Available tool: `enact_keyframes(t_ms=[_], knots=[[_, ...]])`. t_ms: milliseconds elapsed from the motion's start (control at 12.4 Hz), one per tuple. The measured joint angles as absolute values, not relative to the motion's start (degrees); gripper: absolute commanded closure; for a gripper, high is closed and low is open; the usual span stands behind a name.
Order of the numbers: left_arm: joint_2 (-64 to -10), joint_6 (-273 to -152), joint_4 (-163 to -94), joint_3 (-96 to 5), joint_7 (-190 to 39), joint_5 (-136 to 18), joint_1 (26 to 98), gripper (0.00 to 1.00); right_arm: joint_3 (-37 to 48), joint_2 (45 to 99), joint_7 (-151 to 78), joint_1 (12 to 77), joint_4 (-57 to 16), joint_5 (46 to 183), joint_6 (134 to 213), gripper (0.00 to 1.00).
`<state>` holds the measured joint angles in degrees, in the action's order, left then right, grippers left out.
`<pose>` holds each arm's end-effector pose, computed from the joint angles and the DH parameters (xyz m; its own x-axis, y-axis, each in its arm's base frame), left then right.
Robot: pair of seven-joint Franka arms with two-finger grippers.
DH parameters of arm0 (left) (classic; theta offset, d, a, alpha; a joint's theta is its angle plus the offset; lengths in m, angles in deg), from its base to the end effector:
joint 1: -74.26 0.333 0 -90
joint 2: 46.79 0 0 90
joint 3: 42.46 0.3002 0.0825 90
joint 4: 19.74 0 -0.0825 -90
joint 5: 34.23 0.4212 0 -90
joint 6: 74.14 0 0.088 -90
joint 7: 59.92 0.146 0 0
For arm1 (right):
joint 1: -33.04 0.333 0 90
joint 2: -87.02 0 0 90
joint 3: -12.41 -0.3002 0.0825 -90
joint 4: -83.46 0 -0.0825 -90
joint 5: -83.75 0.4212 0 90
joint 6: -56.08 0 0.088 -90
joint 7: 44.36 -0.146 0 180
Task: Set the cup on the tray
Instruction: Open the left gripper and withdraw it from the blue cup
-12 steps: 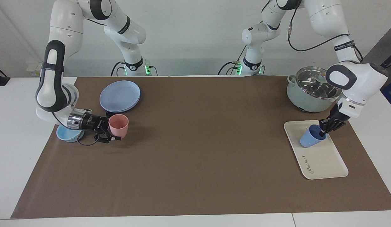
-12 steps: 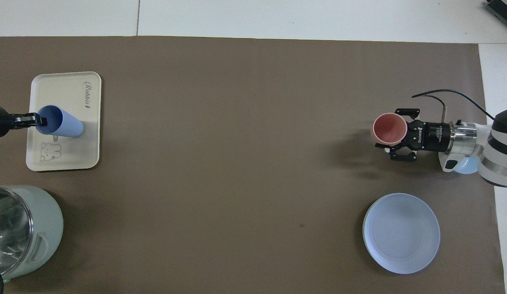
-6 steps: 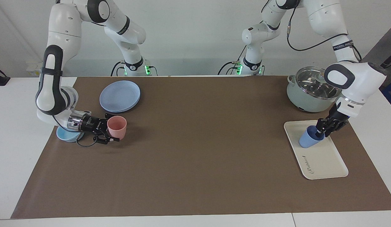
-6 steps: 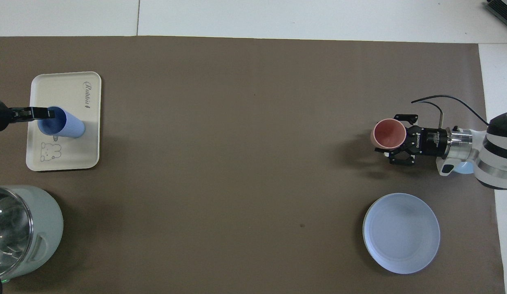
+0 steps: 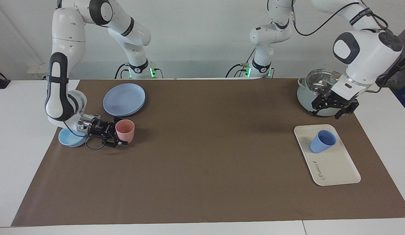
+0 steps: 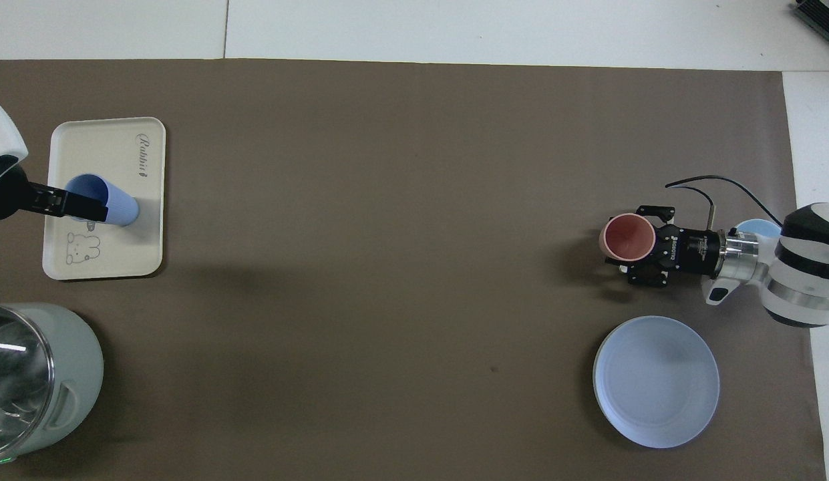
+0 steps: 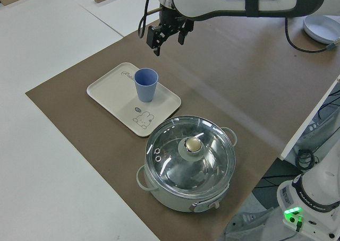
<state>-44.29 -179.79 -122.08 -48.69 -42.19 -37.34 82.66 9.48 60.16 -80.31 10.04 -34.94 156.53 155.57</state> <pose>0.6136 0.0176 0.4568 0.9669 -0.2535 0.0307 -0.2548 -0.9657 0.0502 0.5590 -0.0713 0.1547 -0.0718 -0.2712 -0.9598 -0.9784 0.2061 0.0149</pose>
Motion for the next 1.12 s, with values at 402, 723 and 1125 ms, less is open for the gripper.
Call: enact_keyframes(t_ms=[402, 723, 1125], knots=[[-47.8, -175.2, -124.4, -48.9, -52.9, -37.2, 74.2, 0.0, 9.5, 60.6, -80.3, 10.0, -36.7, 158.1, 155.5, 1.0], [-50.7, -171.6, -123.0, -48.4, -56.1, -37.1, 73.1, 0.0, 9.5, 61.1, -80.1, 10.0, -38.2, 158.9, 155.6, 0.3], [-51.0, -159.9, -112.0, -47.1, -56.1, -36.1, 74.3, 0.0, 9.5, 61.6, -72.4, 9.9, -39.8, 159.2, 156.3, 0.01]])
